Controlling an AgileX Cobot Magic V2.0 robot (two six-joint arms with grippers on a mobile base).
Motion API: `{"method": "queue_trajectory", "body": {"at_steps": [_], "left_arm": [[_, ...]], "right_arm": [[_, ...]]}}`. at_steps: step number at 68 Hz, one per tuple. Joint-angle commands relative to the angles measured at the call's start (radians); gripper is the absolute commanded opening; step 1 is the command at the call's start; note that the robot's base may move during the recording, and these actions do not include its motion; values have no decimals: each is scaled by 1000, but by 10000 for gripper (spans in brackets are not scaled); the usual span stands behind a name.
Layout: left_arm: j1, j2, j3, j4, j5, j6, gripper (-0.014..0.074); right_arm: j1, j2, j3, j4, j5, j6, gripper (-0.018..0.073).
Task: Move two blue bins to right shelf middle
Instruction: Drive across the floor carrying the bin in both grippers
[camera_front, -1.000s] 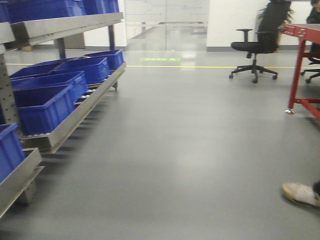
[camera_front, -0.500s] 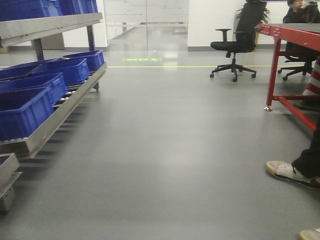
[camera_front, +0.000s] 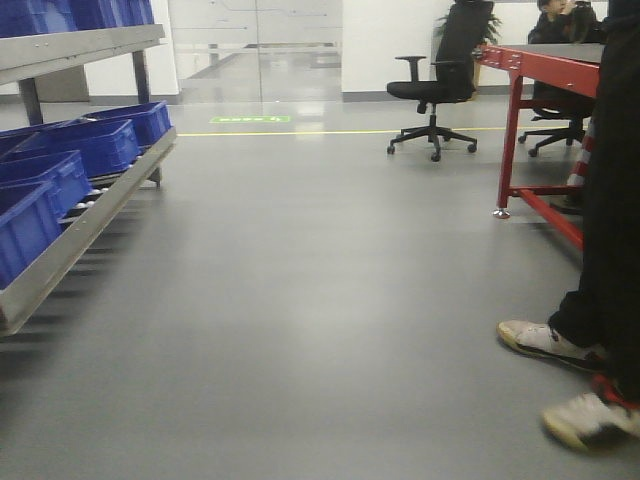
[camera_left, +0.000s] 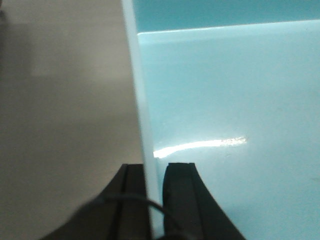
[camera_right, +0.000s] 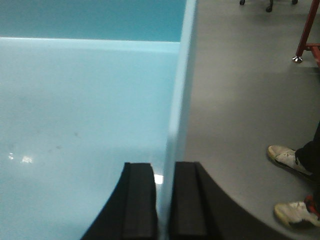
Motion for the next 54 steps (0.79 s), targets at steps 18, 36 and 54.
{"method": "queue_trajectory", "body": {"at_steps": [18,36,54], "left_arm": [[-19,-12,-13,-88,-65,8,-111],[-19,-12,-13,-88,-65,8,-111],[-19,-12,-13,-88,-65,8,-111]], "right_arm": [[11,-9,-16,67,-98,-8,-154],[11,-9,-16,67,-98,-8,-154],[11,-9,-16,67,-98,-8,-154]]}}
